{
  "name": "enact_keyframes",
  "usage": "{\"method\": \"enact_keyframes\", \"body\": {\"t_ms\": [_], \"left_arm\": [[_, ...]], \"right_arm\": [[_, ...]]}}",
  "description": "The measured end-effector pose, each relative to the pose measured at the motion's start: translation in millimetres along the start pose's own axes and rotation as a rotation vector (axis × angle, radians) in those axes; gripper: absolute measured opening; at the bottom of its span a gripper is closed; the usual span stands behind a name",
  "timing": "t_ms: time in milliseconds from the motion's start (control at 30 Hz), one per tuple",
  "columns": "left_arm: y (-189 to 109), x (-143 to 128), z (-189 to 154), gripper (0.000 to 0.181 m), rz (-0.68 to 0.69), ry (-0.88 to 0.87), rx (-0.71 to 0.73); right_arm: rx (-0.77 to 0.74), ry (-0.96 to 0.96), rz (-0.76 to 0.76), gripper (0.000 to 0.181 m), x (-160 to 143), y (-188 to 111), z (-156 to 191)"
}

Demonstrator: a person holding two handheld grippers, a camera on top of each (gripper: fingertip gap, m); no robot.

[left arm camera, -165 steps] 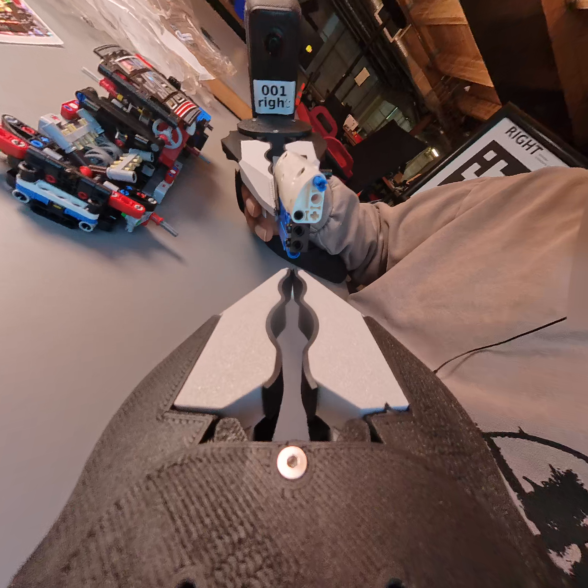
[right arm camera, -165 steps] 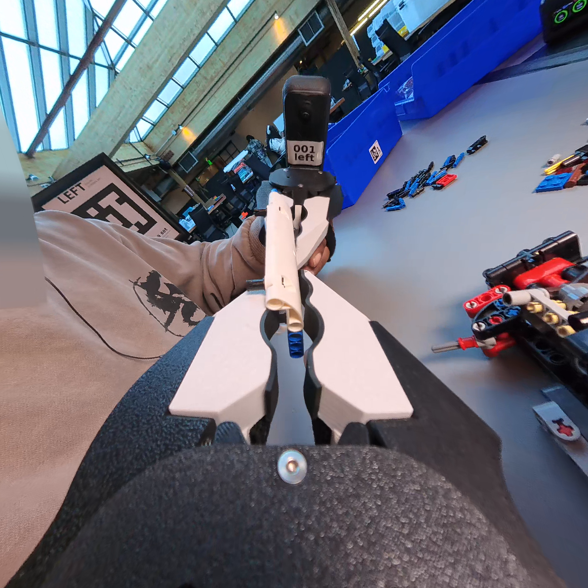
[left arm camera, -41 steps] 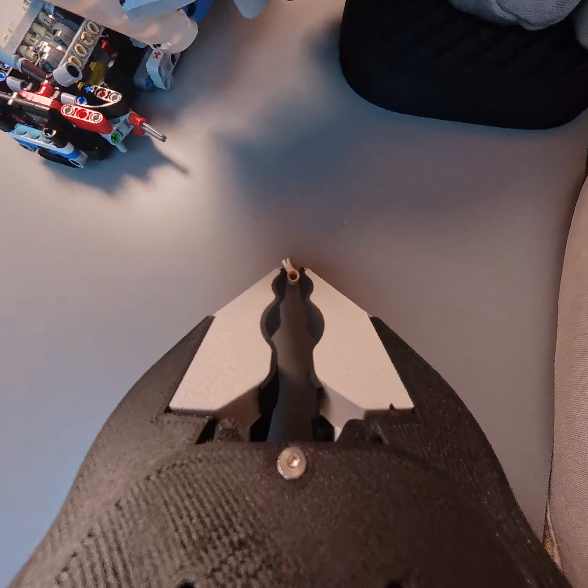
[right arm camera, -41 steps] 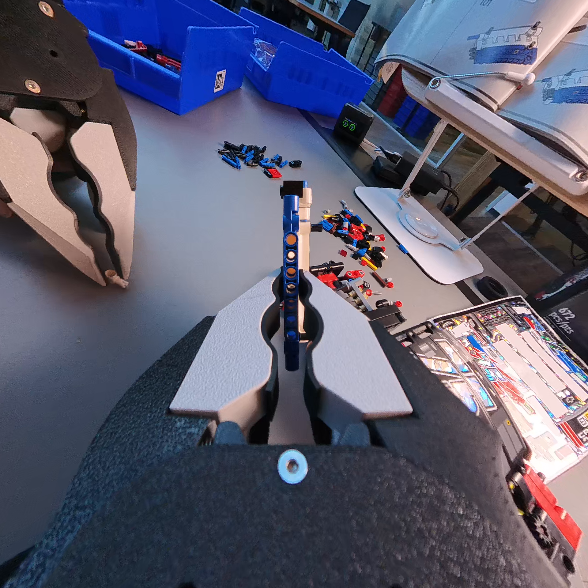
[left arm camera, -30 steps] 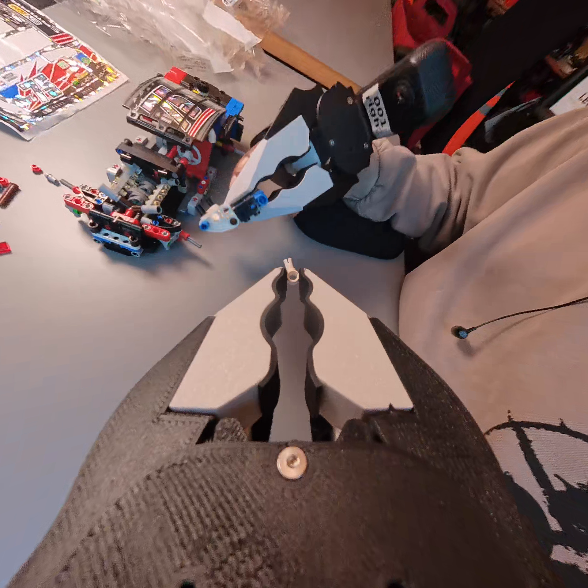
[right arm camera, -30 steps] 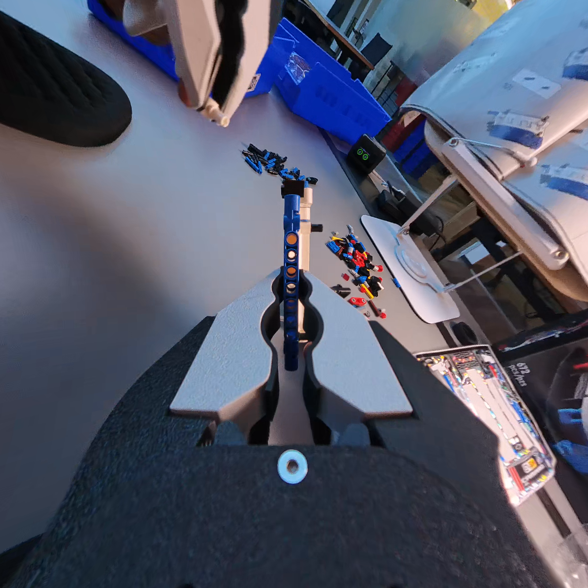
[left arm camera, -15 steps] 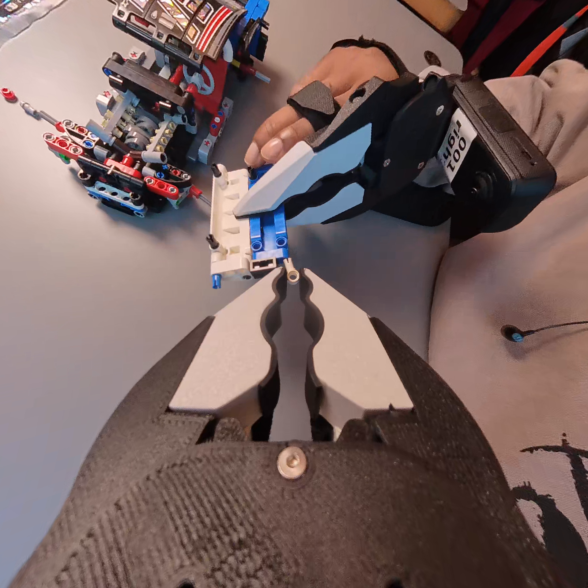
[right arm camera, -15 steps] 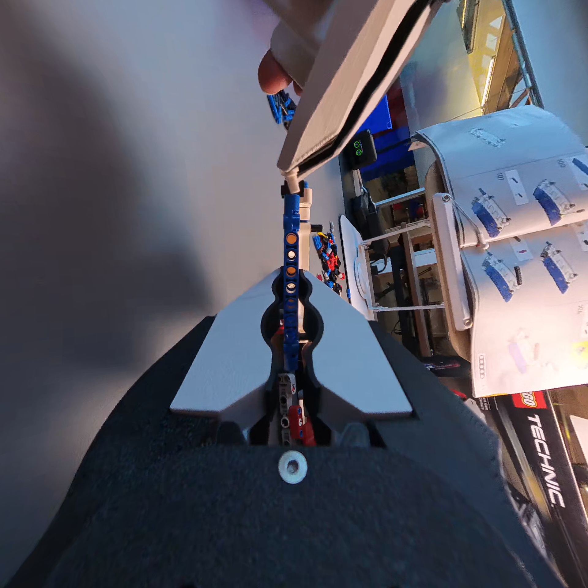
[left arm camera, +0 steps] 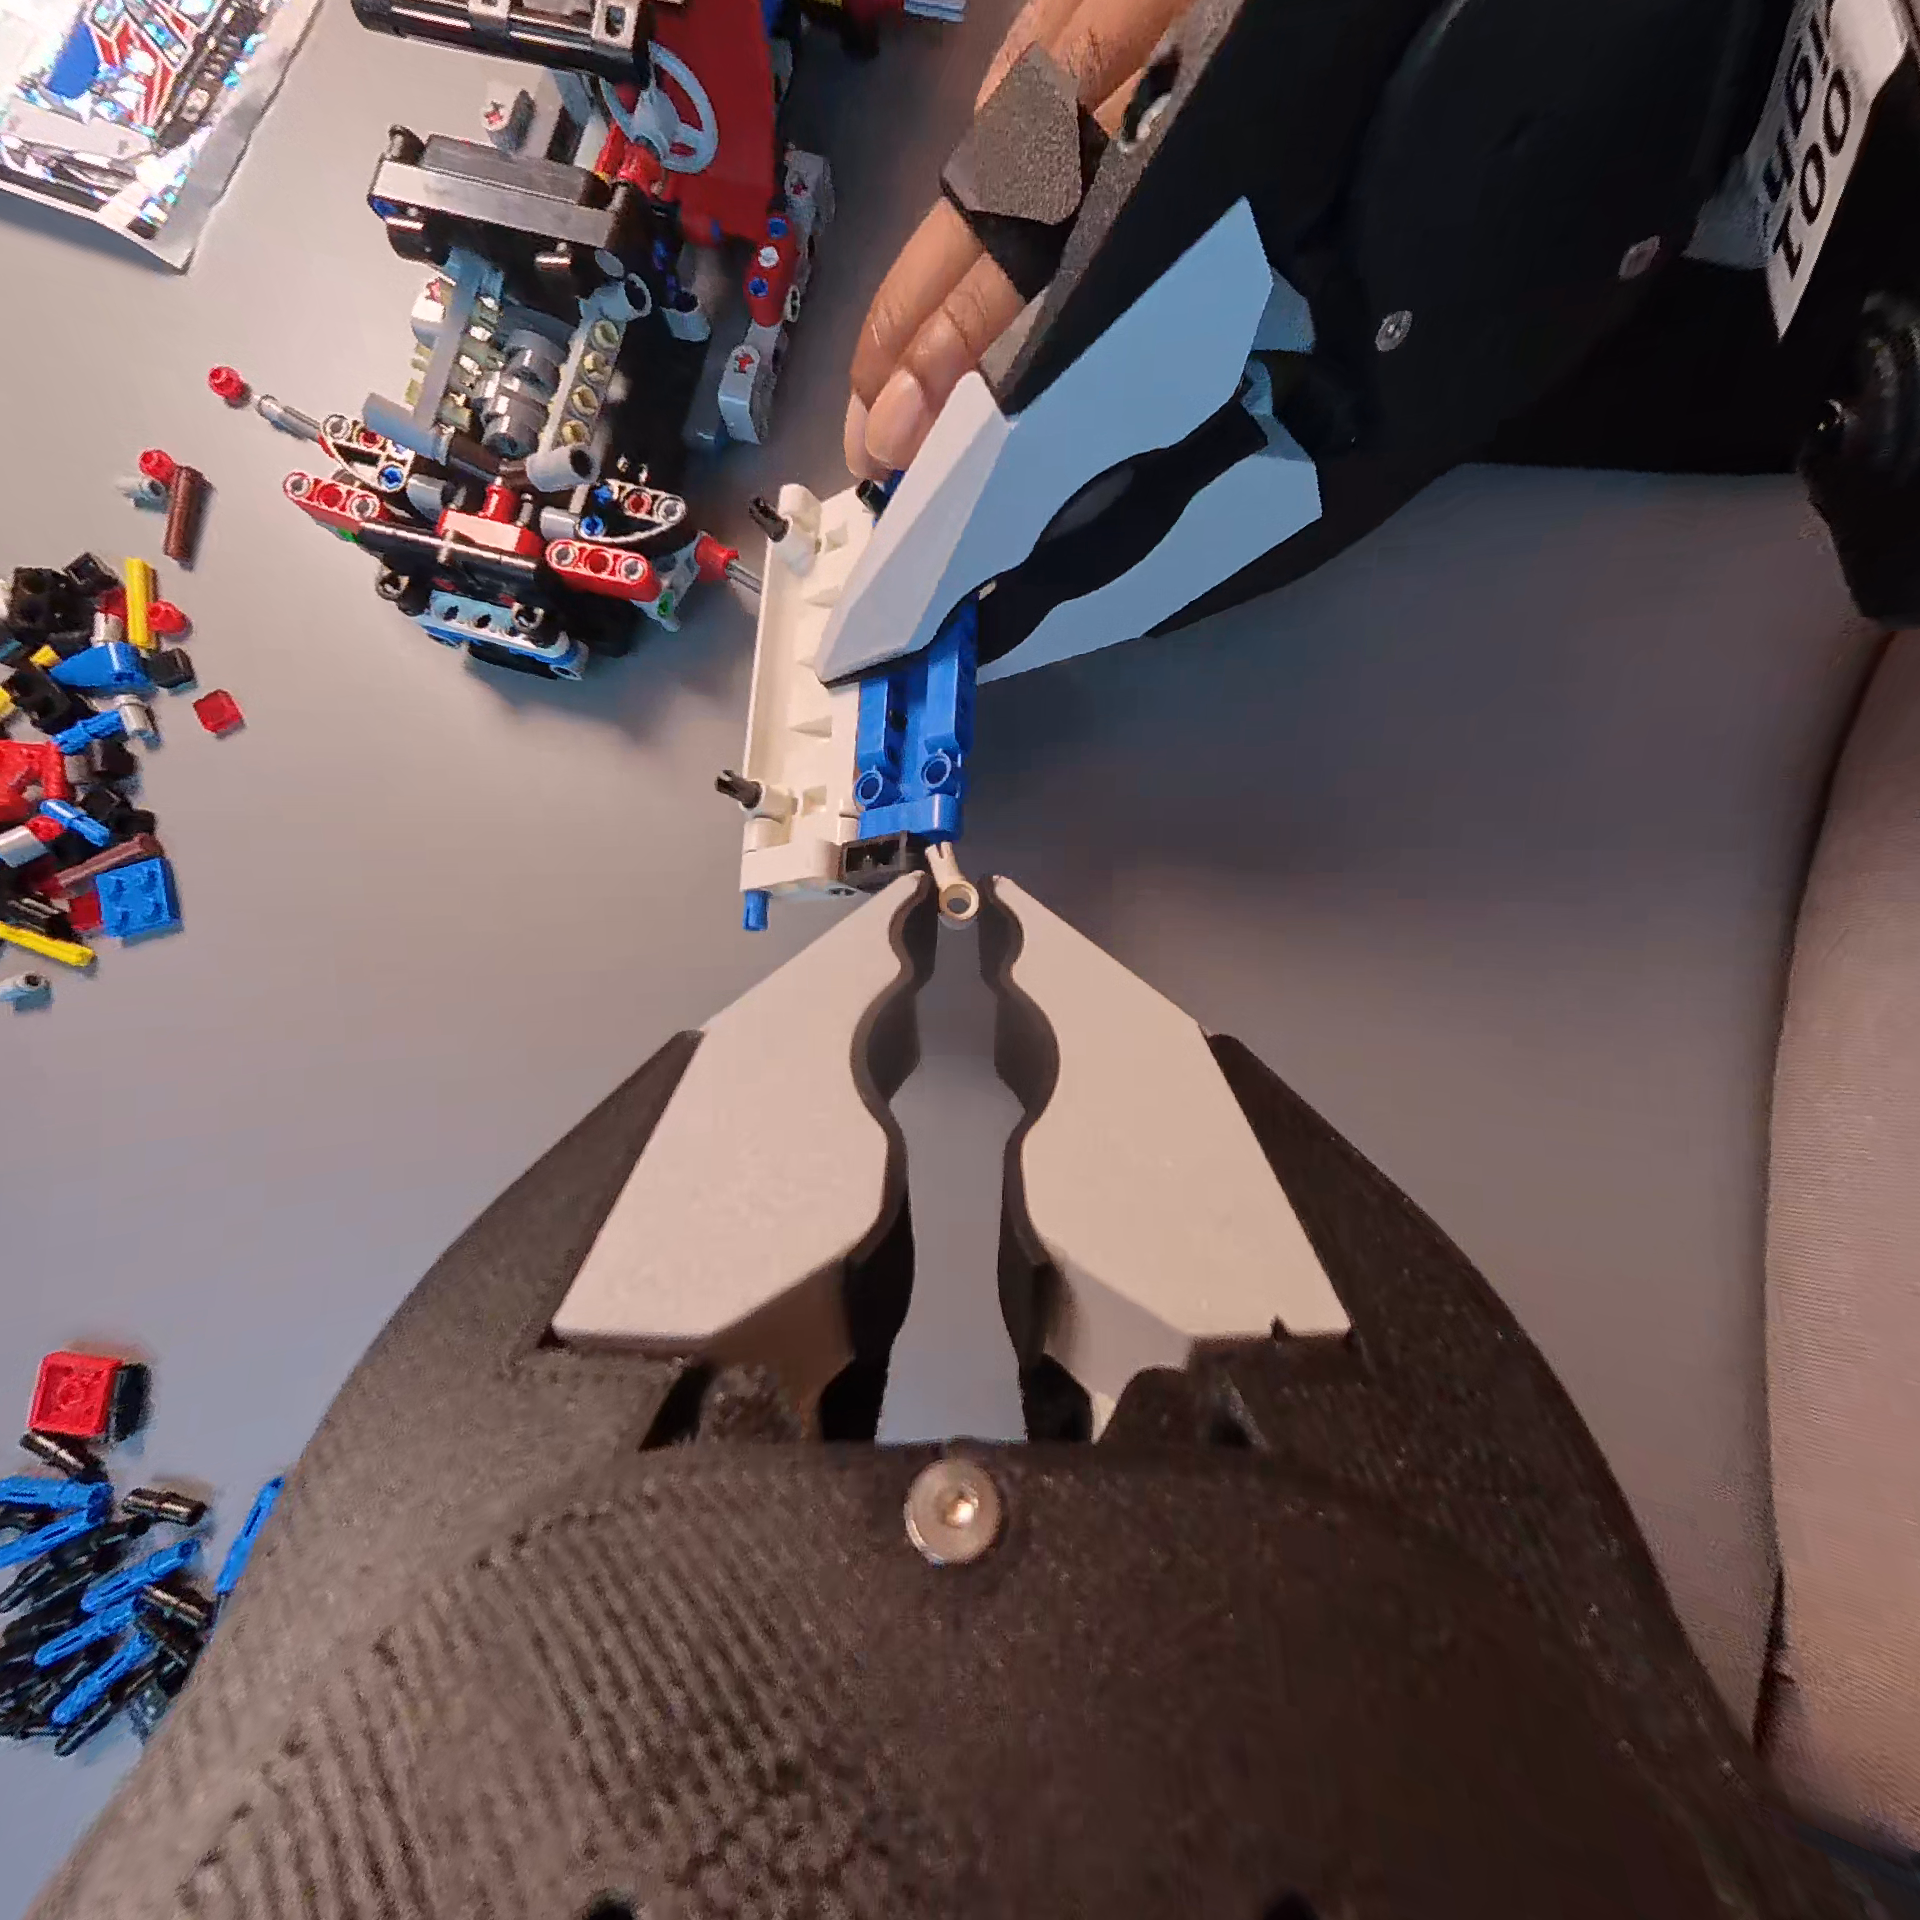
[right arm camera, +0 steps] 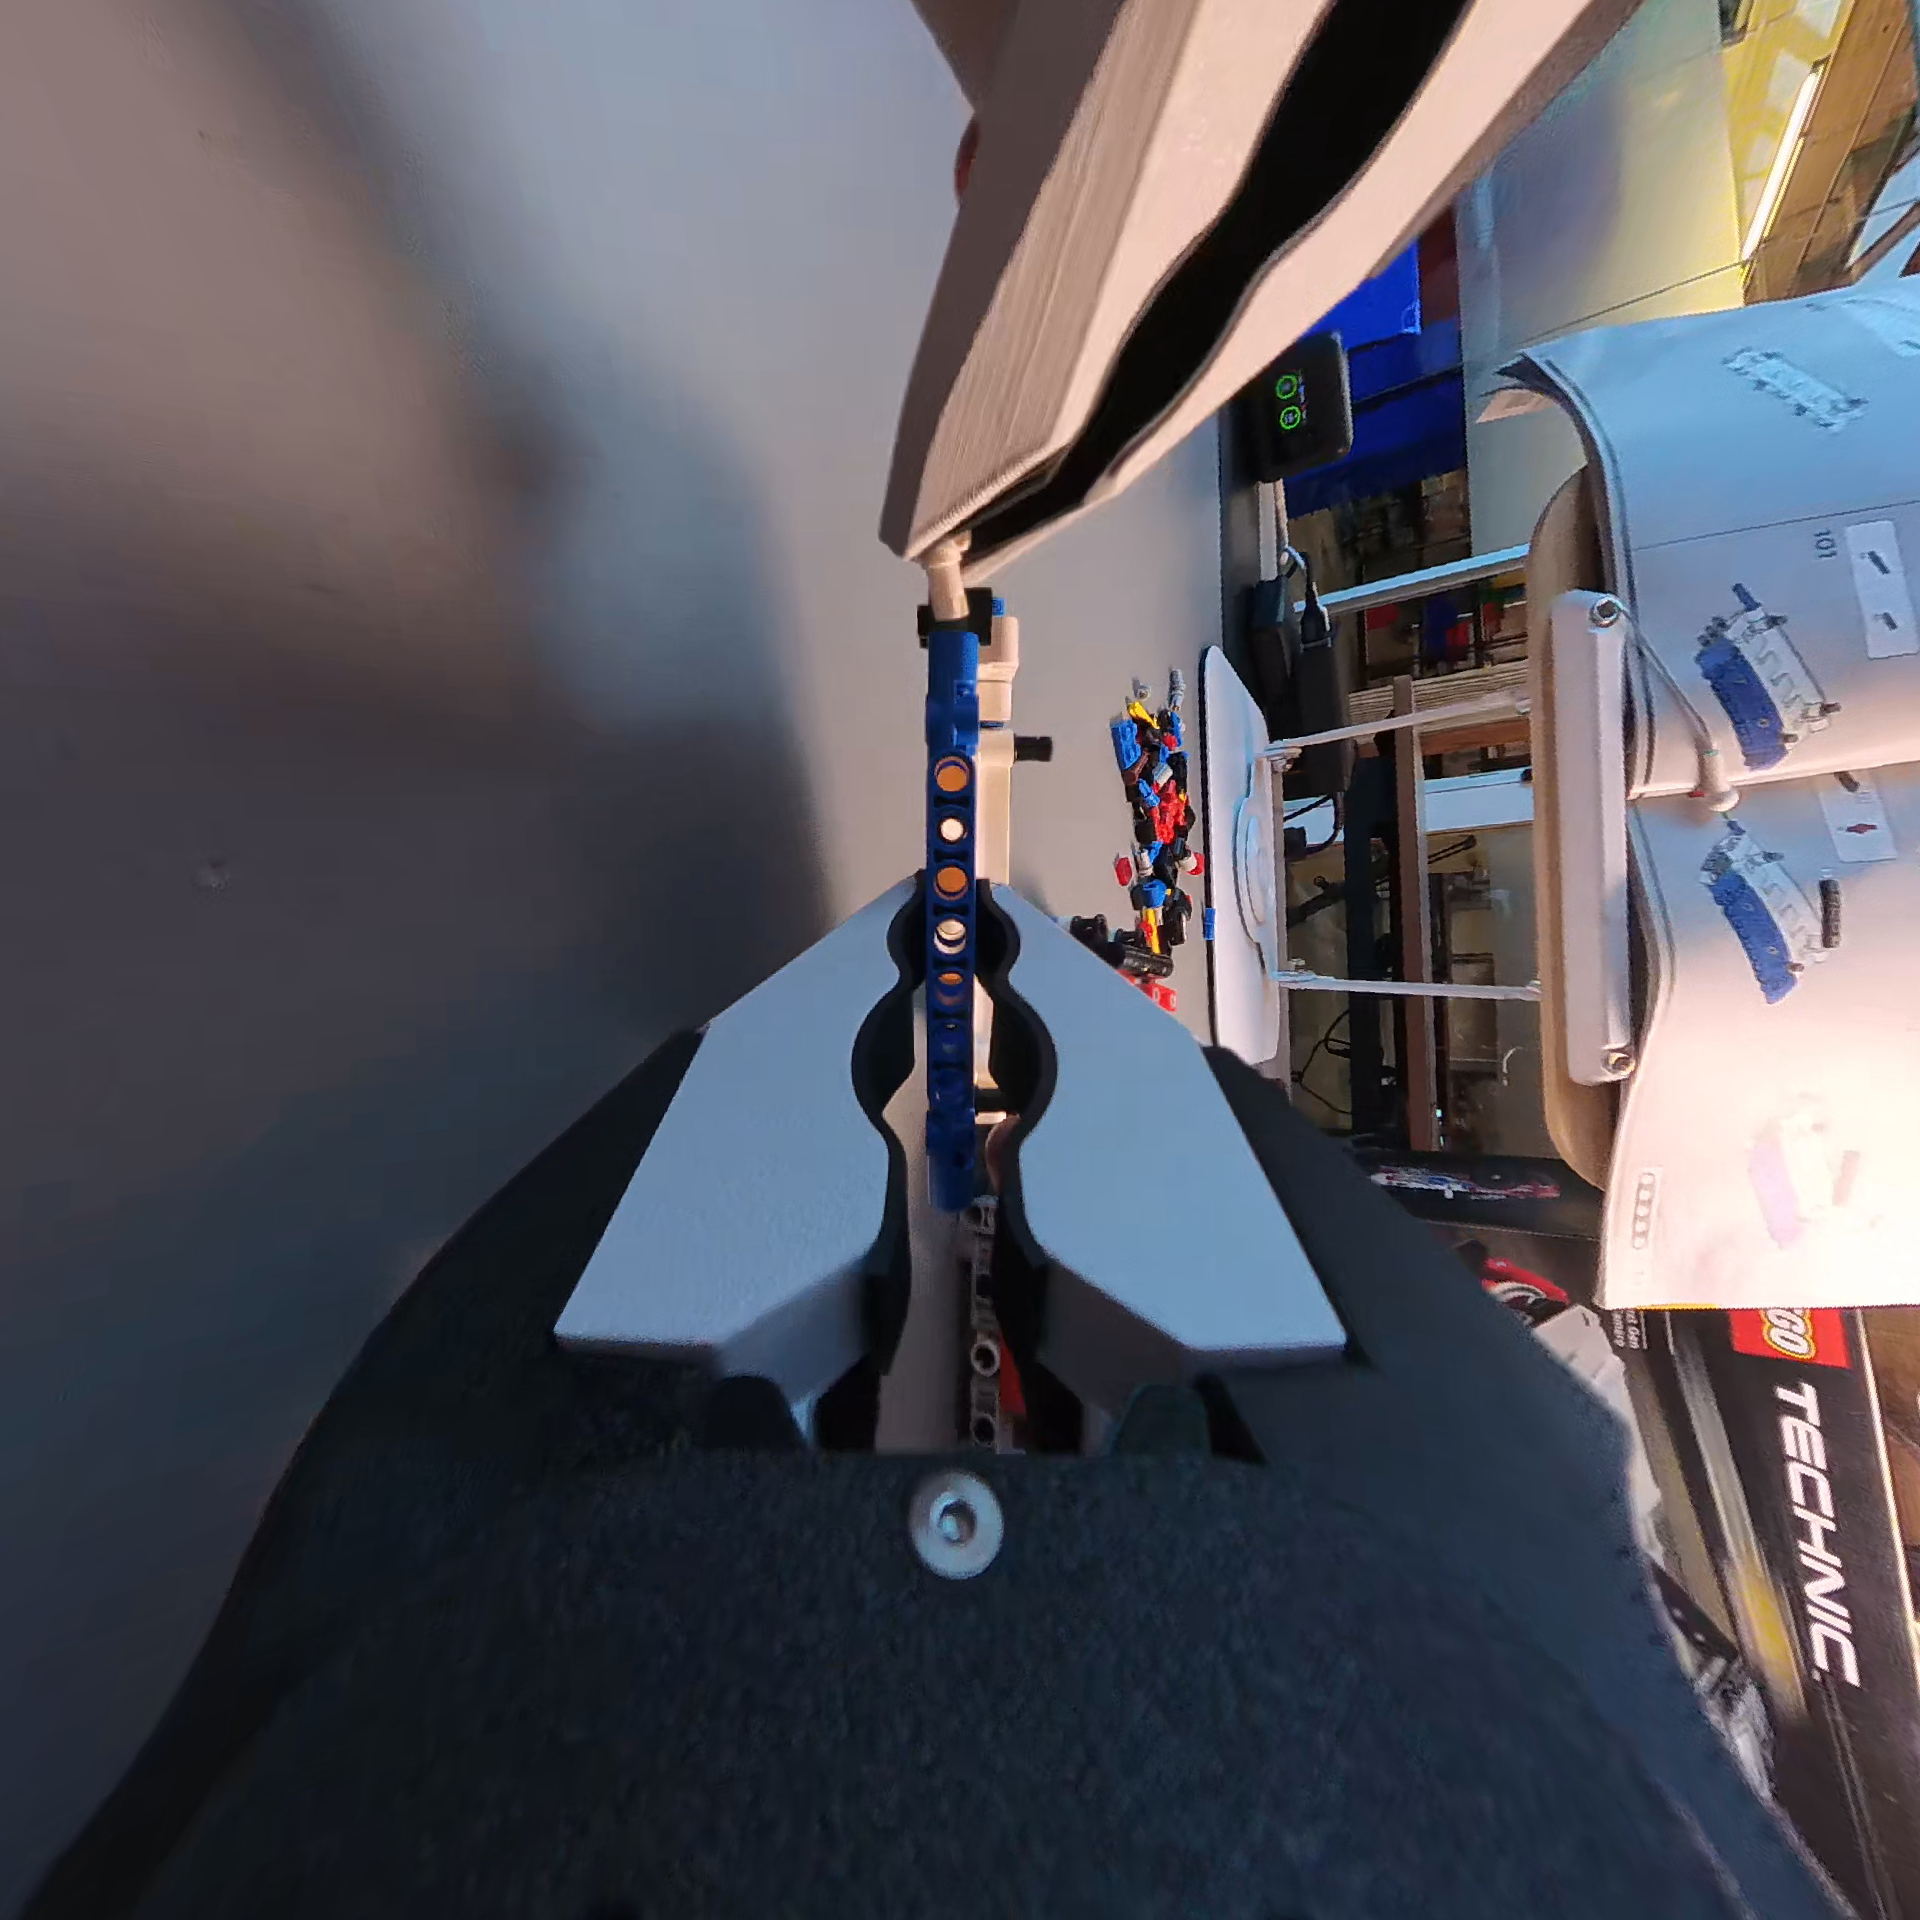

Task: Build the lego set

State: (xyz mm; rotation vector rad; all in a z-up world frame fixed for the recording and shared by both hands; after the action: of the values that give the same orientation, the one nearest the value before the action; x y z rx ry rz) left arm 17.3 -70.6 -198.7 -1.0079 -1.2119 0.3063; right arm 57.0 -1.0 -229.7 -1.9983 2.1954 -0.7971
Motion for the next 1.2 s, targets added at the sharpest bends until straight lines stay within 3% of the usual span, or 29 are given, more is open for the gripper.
{"method": "enact_keyframes", "body": {"t_ms": [300,567,767,1033,1200], "left_arm": [[19,-38,-8,0.005,0.083,0.068,0.046],[17,-43,-7,0.009,0.056,0.070,0.052],[9,-52,-5,0.013,0.011,-0.073,0.068],[12,-46,-18,0.013,-0.077,-0.447,0.151],[18,-45,-23,0.013,-0.110,-0.500,0.278]], "right_arm": [[0.043,0.023,0.033,0.005,-8,2,5],[0.062,0.058,0.029,0.005,-9,2,6],[0.071,0.093,0.011,0.005,-8,1,6],[0.066,0.122,0.019,0.005,-11,0,3],[0.066,0.143,0.011,0.005,-11,-1,1]]}}
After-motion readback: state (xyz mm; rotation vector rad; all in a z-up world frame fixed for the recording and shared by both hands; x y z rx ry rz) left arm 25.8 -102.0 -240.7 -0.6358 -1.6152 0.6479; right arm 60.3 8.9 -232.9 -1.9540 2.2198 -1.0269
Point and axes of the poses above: each gripper's, where its closed fingertips meet, y out along the fingers, x out of its top, z = x × y across the jaws, the point moved 4 cm from there along -y, back along the fingers, and after that the axes turned 2 degrees about -y, right-handed, at the moved point
